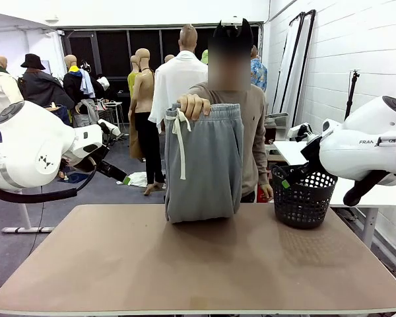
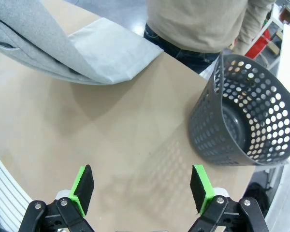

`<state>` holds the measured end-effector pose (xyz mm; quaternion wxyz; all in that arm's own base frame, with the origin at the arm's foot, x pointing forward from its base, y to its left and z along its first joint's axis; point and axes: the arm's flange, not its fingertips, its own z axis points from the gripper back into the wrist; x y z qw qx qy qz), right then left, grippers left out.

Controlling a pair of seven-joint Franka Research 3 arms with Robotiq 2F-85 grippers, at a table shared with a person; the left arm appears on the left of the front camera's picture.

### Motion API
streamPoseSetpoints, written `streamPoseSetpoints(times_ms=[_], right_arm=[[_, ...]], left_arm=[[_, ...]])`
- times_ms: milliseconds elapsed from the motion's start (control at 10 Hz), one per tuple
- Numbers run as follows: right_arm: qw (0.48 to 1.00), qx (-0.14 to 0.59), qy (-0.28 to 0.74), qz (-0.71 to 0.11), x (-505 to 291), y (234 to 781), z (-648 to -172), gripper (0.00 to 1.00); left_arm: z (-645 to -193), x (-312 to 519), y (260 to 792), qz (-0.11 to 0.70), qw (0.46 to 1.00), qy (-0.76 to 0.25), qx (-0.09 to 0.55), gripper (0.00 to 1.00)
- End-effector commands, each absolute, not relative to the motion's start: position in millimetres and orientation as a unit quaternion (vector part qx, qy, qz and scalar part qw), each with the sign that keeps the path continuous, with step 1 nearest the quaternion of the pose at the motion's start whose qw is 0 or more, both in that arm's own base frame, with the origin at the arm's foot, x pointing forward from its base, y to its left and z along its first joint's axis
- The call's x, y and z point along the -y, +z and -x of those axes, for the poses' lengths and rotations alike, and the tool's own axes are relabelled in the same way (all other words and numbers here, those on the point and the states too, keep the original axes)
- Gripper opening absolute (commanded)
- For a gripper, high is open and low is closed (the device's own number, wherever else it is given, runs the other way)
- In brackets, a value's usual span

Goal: Fold the training pants.
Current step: Grab both ends of the Training pants handed by a person.

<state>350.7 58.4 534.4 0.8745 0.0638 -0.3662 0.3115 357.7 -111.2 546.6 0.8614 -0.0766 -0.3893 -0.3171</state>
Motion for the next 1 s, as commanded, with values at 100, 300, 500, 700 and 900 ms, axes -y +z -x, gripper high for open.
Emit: streamPoseSetpoints(times_ms=[100, 300, 500, 700, 900], right_arm=[[0.862, 0.353, 0.363, -0.024, -59.3, 540.1, -361.8, 1.0], [0.822, 0.362, 0.44, -0.003, -60.1, 540.8, -372.5, 1.0], [0.778, 0.374, 0.506, -0.002, -58.2, 537.5, -380.8, 1.0], [0.731, 0.394, 0.556, -0.04, -59.5, 532.0, -389.3, 1.0], [0.701, 0.4, 0.582, -0.101, -64.1, 527.2, -396.2, 1.0]], left_arm=[[-365.9, 112.6, 560.6, 0.022, 0.862, -0.367, 0.349, 1.0], [-378.6, 110.1, 569.6, -0.016, 0.84, -0.446, 0.31, 1.0], [-388.6, 104.5, 574.6, -0.03, 0.804, -0.523, 0.282, 1.0], [-399.9, 96.3, 572.7, -0.021, 0.775, -0.569, 0.274, 1.0], [-410.4, 90.5, 565.6, 0.016, 0.734, -0.609, 0.3, 1.0]])
